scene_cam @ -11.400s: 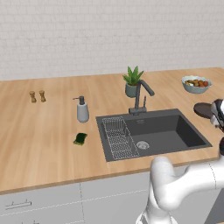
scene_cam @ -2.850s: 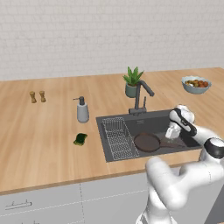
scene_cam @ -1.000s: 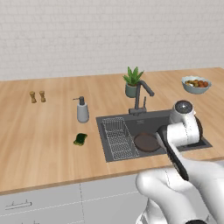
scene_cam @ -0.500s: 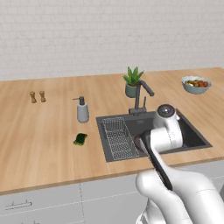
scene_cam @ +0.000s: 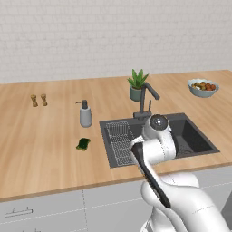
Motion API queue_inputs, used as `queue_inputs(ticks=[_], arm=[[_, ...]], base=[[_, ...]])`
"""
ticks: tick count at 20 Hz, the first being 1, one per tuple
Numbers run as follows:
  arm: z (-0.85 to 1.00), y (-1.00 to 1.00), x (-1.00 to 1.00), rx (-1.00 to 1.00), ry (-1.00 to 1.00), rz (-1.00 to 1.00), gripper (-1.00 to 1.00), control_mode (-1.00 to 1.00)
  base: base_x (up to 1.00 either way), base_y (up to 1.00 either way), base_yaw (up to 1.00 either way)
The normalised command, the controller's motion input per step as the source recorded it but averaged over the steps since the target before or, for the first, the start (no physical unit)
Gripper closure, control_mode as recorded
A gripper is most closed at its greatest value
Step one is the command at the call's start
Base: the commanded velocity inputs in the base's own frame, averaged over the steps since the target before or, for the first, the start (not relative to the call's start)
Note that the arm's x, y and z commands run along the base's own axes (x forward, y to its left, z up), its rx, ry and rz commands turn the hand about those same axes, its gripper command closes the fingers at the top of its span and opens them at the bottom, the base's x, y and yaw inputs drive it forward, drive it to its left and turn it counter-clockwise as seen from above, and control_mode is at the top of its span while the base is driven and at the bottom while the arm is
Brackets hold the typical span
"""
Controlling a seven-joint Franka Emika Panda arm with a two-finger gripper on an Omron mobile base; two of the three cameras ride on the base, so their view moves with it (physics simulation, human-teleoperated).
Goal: Pick the pan and sponge and place them into the sink. Then turn on the water.
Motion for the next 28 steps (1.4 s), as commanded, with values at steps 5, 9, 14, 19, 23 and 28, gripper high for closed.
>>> queue_inputs(ticks=[5,9,14,19,23,28], arm=[[0.00,0.49,0.30,0.24,0.02,-0.21,-1.00,-1.00],[0.08,0.50,0.35,0.24,0.21,-0.24,-1.00,-1.00],[0.01,0.55,0.48,0.15,0.24,-0.22,-1.00,-1.00],[0.10,0.44,0.46,0.07,0.33,-0.17,-1.00,-1.00],[0.00,0.42,0.39,0.00,0.27,-0.09,-1.00,-1.00],[-0.24,0.46,0.34,0.00,0.17,-0.08,-1.00,-1.00]], base=[[0.00,0.00,0.00],[0.00,0.00,0.00],[0.00,0.00,0.00],[0.00,0.00,0.00],[0.00,0.00,0.00],[0.00,0.00,0.00]])
